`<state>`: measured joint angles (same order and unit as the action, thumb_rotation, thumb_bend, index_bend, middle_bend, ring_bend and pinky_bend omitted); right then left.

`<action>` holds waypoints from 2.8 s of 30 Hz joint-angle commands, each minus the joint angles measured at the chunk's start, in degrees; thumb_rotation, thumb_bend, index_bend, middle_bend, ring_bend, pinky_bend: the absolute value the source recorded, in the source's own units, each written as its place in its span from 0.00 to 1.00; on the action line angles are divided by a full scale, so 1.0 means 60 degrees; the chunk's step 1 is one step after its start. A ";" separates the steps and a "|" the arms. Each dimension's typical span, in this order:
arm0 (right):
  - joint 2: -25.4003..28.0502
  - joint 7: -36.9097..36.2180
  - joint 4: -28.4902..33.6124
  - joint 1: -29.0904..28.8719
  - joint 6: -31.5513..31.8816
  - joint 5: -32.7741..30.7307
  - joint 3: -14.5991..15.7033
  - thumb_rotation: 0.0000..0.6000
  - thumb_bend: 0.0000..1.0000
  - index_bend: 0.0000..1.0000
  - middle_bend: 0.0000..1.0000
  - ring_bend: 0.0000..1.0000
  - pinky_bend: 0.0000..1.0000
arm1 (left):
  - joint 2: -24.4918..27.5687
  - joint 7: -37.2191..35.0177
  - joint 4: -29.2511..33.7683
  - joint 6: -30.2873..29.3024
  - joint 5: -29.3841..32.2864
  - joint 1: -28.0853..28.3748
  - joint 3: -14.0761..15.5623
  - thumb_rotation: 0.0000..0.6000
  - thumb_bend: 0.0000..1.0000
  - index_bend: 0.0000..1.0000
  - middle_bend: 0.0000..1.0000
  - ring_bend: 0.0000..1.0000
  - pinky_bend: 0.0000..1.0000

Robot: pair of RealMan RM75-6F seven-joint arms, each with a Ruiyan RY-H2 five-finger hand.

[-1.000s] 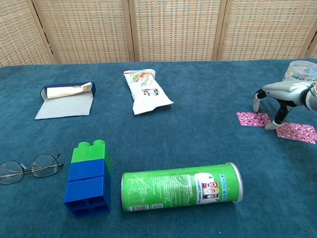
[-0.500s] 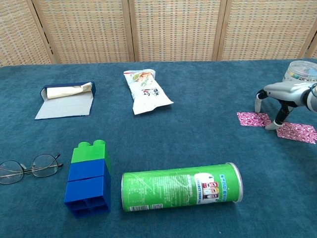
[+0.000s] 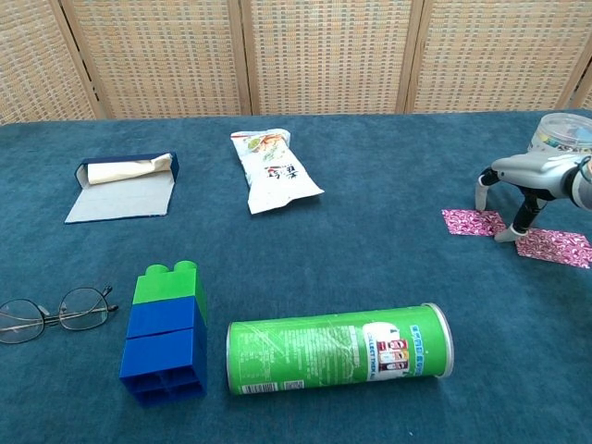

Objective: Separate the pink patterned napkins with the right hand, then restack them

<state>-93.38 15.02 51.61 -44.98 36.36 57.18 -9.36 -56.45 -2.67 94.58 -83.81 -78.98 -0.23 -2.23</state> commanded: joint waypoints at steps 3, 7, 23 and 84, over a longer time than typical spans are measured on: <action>0.0036 0.0023 0.0044 -0.0012 0.0008 0.0007 -0.0013 1.00 0.36 0.43 0.17 0.00 0.00 | -0.0015 -0.0018 -0.0017 0.0014 0.0002 0.0013 -0.0010 1.00 0.05 0.10 0.00 0.00 0.00; 0.0093 0.0051 0.0130 -0.0017 0.0033 0.0006 -0.0028 1.00 0.36 0.44 0.17 0.00 0.00 | -0.0024 -0.0034 -0.0034 0.0025 -0.0002 0.0018 -0.0010 1.00 0.05 0.10 0.00 0.00 0.00; 0.0726 0.0157 0.1085 0.0135 0.0331 -0.0016 -0.0047 1.00 0.36 0.44 0.17 0.00 0.00 | -0.0015 -0.0036 -0.0031 -0.0005 -0.0057 0.0016 -0.0005 1.00 0.05 0.10 0.00 0.00 0.00; 0.2006 -0.0602 0.1856 0.1556 0.0851 0.0355 0.0535 1.00 0.36 0.27 0.11 0.00 0.00 | 0.0110 0.0119 0.0321 -0.0193 -0.0303 0.0009 0.0048 1.00 0.05 0.10 0.00 0.00 0.00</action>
<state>-81.44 11.30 62.65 -35.67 41.46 59.27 -6.21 -55.79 -1.96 96.51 -84.98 -80.79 -0.18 -1.94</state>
